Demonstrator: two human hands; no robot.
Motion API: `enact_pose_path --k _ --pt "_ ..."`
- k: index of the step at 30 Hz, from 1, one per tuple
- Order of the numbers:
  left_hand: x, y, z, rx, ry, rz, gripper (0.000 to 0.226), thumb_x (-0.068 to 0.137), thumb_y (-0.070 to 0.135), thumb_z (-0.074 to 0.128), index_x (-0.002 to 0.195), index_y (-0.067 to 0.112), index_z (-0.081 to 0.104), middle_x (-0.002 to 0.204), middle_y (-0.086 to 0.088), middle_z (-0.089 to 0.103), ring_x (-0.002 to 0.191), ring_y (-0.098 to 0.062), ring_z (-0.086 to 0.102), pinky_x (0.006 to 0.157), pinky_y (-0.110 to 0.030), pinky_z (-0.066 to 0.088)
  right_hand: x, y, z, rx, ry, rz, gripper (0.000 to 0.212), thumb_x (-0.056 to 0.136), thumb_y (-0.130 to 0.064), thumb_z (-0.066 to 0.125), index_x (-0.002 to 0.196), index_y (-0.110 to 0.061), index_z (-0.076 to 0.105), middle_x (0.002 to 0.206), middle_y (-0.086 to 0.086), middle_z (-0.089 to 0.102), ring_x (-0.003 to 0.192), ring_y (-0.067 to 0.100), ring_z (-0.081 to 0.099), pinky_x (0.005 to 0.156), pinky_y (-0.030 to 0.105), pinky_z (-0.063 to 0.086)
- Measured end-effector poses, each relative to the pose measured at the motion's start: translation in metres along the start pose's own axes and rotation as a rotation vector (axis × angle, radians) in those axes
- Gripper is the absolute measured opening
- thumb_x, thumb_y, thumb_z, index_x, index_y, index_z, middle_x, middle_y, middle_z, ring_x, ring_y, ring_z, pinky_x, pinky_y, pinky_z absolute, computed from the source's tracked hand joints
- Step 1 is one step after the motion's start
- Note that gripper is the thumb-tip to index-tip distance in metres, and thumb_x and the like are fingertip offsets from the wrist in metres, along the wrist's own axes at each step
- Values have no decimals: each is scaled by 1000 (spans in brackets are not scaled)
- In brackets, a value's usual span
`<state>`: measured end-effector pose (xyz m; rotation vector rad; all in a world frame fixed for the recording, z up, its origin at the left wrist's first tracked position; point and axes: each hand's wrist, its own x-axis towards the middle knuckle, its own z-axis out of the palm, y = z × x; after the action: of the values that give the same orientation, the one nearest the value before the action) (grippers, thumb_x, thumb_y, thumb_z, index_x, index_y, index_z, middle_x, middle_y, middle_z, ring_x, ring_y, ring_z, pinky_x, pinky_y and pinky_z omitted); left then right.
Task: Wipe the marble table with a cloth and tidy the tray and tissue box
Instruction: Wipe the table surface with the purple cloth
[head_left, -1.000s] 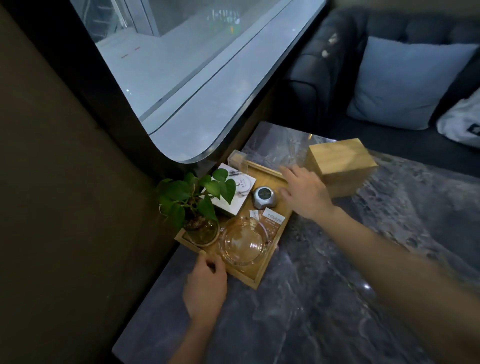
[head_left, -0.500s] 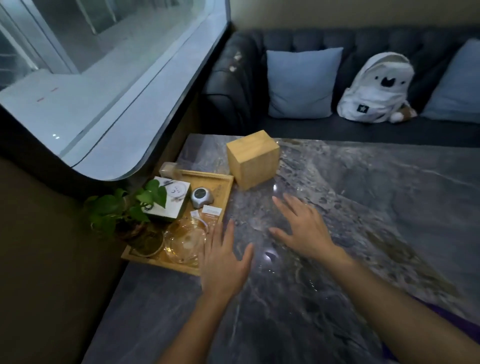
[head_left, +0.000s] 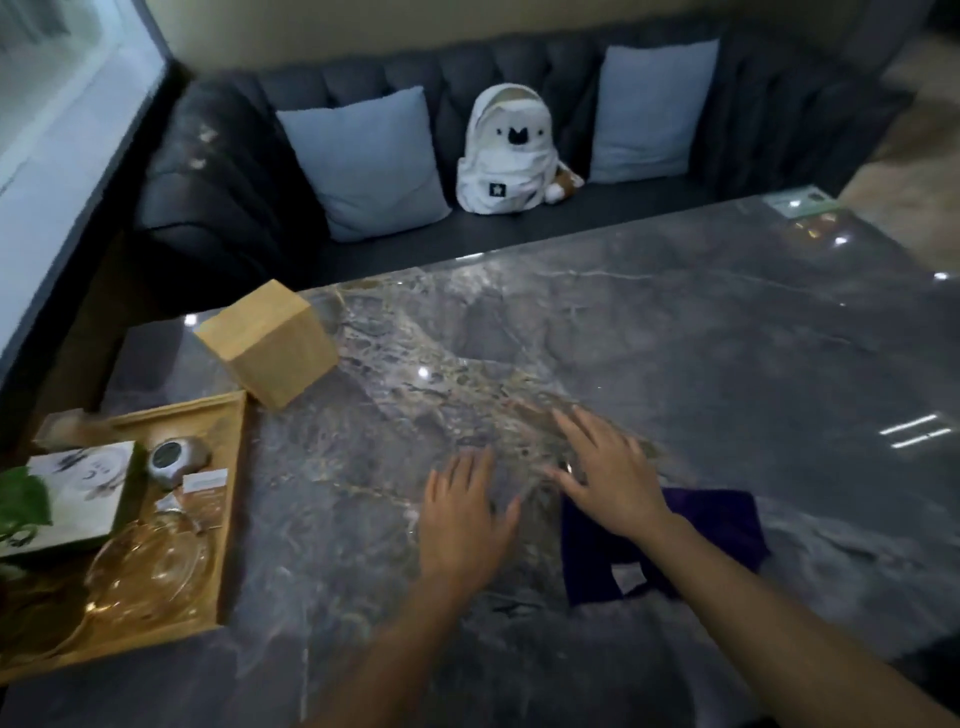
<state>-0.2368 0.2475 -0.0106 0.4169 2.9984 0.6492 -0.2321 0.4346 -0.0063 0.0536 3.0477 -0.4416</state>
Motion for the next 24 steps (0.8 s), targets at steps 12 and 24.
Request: enact_pose_path --k 12,24 --pt "-9 81 61 -65 -258 397 54 82 46 45 131 22 46 137 -6 53 126 -27 48 104 -46 41 -76 100 -2 57 7 307 59 90 -52 39 138 -17 35 144 4 42 131 22 39 108 36 25" --pt "0 102 80 40 -407 467 48 88 43 41 134 26 41 150 2 33 144 -23 15 114 -43 14 -95 152 -17 481 -275 82 49 67 -39 74 108 -36 47 144 -17 24 135 11 24 114 39 18"
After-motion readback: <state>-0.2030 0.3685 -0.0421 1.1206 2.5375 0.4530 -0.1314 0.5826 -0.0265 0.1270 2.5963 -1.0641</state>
